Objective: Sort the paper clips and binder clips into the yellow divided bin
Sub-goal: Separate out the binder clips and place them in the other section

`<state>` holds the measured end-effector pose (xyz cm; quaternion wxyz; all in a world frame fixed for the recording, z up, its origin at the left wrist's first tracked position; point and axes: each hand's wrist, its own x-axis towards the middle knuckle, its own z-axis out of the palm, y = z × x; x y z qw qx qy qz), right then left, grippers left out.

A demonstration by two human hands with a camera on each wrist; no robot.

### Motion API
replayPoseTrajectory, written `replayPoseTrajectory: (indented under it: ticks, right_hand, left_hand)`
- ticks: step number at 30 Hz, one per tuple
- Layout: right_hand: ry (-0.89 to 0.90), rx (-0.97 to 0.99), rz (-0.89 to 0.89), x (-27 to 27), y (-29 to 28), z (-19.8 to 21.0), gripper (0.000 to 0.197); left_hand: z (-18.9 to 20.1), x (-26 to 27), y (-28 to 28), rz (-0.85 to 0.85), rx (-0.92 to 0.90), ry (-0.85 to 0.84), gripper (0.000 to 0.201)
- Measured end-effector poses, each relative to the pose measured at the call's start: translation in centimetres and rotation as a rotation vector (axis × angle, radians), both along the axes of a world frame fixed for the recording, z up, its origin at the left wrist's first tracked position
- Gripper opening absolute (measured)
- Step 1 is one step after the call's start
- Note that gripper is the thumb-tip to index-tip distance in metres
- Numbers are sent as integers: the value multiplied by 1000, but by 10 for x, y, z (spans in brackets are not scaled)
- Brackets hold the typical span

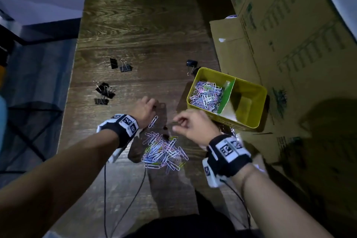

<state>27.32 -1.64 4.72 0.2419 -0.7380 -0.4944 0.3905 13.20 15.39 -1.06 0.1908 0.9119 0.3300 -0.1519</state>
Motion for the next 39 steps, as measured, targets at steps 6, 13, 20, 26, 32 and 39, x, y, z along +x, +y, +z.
replayPoseTrajectory:
  ticks: [6, 13, 20, 26, 32, 39]
  right_hand:
    - [-245, -396, 155, -52, -25, -56, 100]
    - [-291, -284, 66, -89, -34, -69, 89]
    - [-235, -208, 39, -85, -21, -67, 53]
    - [-40, -231, -114, -73, -18, -66, 44]
    - [159, -230, -314, -56, -19, -78, 23]
    - [428, -105, -458, -52, -24, -81, 22]
  left_hand:
    - [-28, -38, -55, -113, -69, -95, 43]
    - [-23, -78, -82, -79, -80, -197, 54]
    - [-17, -70, -98, 126, -216, -180, 45]
    - [-16, -68, -95, 303, -297, -231, 30]
    - [-15, -80, -80, 499, -553, -312, 21]
    - [-9, -89, -66, 834, -887, -469, 13]
